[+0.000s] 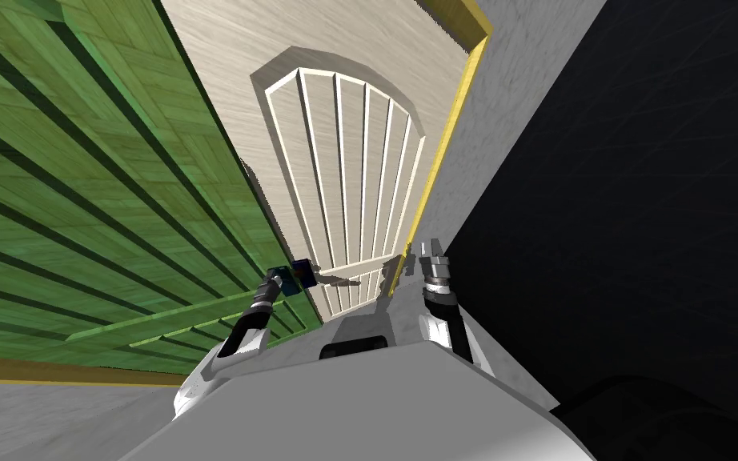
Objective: Pull the door open
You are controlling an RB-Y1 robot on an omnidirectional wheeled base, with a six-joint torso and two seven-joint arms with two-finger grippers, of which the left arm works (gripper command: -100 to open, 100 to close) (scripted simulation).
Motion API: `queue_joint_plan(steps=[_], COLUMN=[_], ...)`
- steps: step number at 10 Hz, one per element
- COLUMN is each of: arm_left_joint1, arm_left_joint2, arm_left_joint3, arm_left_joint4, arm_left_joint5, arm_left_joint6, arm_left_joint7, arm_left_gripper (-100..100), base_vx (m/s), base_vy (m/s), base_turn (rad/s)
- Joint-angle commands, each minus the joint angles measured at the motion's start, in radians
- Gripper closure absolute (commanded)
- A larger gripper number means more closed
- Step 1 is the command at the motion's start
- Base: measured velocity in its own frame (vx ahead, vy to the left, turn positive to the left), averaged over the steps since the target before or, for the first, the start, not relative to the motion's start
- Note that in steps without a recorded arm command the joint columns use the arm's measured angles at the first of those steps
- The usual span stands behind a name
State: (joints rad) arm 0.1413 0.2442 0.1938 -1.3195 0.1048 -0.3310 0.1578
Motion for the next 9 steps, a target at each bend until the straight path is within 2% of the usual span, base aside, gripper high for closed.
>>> queue_joint_plan(steps=[1, 6, 8, 9], arm_left_joint1=[0.002, 0.002, 0.029, 0.038], arm_left_joint2=[0.002, 0.002, 0.016, 0.022], arm_left_joint3=[0.002, 0.002, 0.021, 0.028], arm_left_joint4=[0.001, 0.001, 0.012, 0.015], arm_left_joint5=[0.000, 0.000, 0.004, 0.006], arm_left_joint6=[0.000, 0.000, 0.003, 0.003], arm_left_joint7=[0.001, 0.001, 0.003, 0.005], arm_left_gripper=[100, 100, 100, 100], base_vx=[-0.014, -0.020, -0.164, -0.221], base_vy=[0.010, 0.008, 0.055, 0.074], base_turn=[0.012, -0.010, 0.065, 0.196])
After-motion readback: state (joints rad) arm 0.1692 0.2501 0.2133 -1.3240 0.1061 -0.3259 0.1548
